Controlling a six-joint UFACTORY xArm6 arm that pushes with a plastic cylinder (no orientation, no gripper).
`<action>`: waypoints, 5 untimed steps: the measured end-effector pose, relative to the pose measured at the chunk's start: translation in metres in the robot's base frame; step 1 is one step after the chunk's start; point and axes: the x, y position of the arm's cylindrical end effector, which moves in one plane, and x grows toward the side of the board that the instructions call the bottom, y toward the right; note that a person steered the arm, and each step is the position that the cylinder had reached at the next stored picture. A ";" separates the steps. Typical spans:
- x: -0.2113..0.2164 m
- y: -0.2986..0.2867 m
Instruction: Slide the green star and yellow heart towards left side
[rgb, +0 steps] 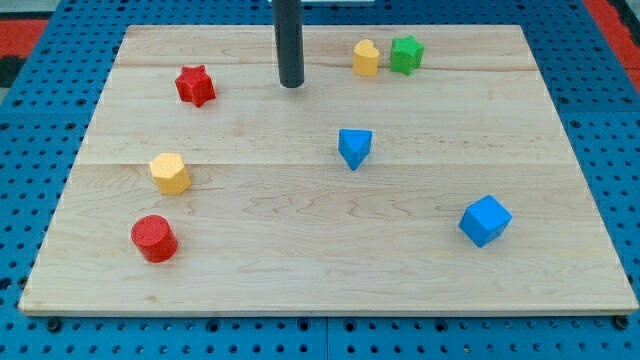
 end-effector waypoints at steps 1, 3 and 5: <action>-0.008 0.000; -0.090 0.036; -0.073 0.110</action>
